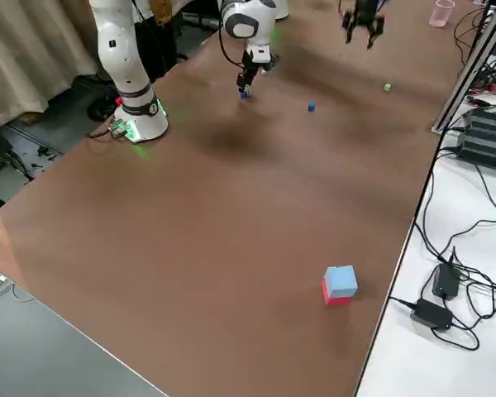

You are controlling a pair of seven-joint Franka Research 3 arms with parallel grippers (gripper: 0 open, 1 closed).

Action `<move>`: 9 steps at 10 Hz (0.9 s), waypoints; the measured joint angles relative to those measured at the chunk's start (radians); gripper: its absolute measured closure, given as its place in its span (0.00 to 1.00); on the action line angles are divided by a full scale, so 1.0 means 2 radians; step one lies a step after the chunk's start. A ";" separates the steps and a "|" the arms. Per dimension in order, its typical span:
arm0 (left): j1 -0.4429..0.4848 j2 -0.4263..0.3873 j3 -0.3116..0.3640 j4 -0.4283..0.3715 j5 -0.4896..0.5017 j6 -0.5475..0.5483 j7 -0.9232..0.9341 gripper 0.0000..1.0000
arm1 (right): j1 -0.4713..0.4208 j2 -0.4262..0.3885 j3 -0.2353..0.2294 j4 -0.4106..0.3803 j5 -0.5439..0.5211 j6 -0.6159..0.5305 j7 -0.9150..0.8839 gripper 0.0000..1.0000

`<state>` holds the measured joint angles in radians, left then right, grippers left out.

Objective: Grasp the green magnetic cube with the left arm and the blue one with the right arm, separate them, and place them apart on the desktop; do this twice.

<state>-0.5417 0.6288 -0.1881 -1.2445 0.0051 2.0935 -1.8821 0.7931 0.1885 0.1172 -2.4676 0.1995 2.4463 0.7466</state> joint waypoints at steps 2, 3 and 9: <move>0.052 -0.065 0.000 0.000 0.000 -0.119 0.104 0.00 | -0.002 -0.003 -0.013 0.028 -0.001 0.009 -0.003 0.00; 0.086 -0.091 -0.002 -0.001 -0.007 -0.178 0.176 0.00 | -0.002 -0.004 -0.030 0.054 -0.005 0.008 -0.004 0.00; 0.249 -0.228 -0.013 -0.060 -0.019 -0.302 0.627 0.00 | -0.030 0.136 -0.080 0.244 -0.097 0.001 -0.010 0.02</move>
<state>-0.0441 0.1722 -0.2147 -1.3641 -0.0324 1.4904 -0.6275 0.7336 0.4615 -0.0432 -1.9788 0.0063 2.4476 0.7276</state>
